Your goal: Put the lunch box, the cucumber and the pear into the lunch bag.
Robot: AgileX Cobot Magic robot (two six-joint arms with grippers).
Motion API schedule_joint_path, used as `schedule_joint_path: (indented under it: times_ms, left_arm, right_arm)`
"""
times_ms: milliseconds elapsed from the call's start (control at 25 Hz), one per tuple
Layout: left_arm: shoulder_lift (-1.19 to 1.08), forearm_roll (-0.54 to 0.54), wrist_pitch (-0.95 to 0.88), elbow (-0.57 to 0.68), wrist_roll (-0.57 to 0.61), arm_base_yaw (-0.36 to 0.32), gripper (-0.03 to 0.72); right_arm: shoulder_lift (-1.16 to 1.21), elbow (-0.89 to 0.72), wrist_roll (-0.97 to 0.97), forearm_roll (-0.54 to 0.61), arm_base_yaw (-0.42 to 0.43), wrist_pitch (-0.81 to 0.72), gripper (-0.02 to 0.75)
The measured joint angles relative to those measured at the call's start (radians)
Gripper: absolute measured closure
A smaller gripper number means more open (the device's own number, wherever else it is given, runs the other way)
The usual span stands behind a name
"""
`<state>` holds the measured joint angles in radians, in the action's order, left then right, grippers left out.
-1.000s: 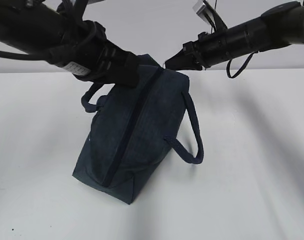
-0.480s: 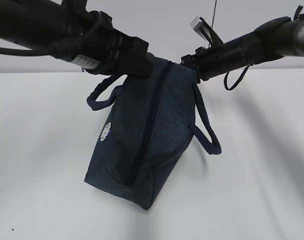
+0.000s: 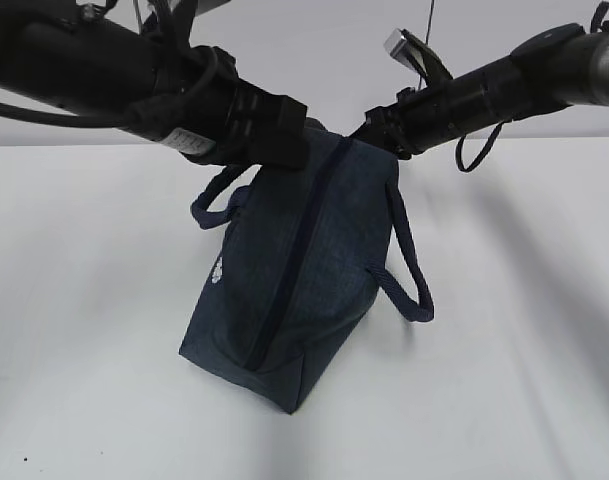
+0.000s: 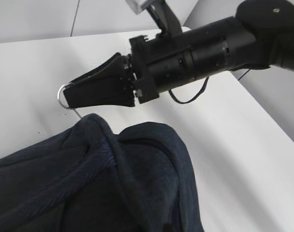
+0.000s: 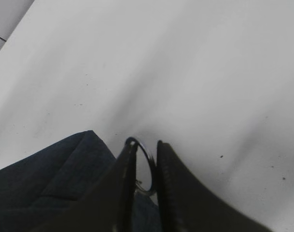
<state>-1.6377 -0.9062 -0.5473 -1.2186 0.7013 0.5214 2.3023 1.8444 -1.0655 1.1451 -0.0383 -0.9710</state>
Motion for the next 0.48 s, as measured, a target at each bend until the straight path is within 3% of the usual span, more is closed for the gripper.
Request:
schedule_joint_path:
  times_ms: [160,480]
  left_arm:
    - [-0.028,-0.009,0.051,0.000,0.003,0.000,0.704]
    - [-0.067,-0.019,0.074,-0.007,0.005,0.000,0.694]
  right_arm:
    - [0.000,0.060,0.043,-0.109,0.002,0.000,0.414]
    - [0.004,0.260,0.303,-0.409,0.002,-0.109,0.374]
